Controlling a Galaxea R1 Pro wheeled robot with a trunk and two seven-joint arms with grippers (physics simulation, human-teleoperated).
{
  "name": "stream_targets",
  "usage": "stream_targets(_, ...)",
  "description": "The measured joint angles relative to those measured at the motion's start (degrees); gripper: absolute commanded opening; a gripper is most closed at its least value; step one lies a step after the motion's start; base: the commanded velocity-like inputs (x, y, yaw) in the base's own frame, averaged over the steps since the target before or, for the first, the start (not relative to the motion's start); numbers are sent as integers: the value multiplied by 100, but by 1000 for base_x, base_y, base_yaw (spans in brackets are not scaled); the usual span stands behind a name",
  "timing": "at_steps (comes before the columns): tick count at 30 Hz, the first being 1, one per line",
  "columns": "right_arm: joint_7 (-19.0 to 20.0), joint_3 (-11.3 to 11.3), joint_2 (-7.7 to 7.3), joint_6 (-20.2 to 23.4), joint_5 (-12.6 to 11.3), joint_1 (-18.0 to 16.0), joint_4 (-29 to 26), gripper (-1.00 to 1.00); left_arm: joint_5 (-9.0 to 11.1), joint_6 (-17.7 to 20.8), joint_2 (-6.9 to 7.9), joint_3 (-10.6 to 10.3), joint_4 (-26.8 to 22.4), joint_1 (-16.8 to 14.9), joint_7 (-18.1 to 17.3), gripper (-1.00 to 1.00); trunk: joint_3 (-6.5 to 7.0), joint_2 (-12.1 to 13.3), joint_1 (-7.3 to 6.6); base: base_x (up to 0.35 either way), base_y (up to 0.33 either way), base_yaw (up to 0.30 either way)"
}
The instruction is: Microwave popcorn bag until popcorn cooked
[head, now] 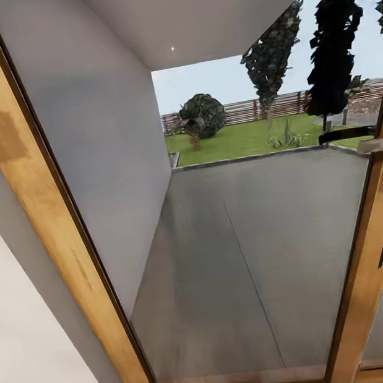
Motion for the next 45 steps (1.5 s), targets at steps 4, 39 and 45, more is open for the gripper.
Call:
stream_targets(4,-8,-11,-17,-8,-22,-8,8,100,0,-16,-76,-9,-1,-9,-8,100,0,0,0,0,0,0)
stream_targets(39,-8,80,-16,-24,56,-8,8,100,-10,-354,-14,-21,-268,-9,0,100,1,0,0,-14,0,124)
stream_targets(45,-8,76,-8,-32,62,-8,8,100,-16,-356,33,-25,-271,-9,0,100,1,0,0,0,0,274)
